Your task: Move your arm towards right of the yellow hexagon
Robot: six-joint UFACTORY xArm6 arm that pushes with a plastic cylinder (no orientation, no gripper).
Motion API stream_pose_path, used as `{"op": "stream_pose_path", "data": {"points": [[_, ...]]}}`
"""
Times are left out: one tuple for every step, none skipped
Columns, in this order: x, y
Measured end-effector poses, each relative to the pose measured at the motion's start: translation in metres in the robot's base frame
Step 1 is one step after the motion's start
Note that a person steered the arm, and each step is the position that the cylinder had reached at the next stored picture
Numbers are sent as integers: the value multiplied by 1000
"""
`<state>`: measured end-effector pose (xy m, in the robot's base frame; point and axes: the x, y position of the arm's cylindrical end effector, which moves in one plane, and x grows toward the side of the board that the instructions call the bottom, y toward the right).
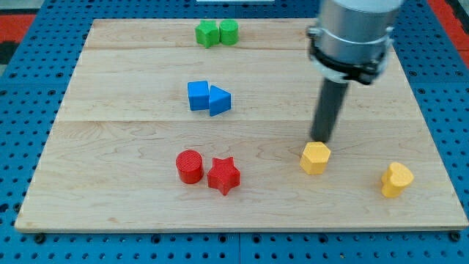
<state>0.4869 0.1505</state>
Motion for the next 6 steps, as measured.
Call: {"op": "stream_pose_path", "data": {"points": [[1,35],[0,37],[0,35],[3,35],[15,35],[38,35]]}}
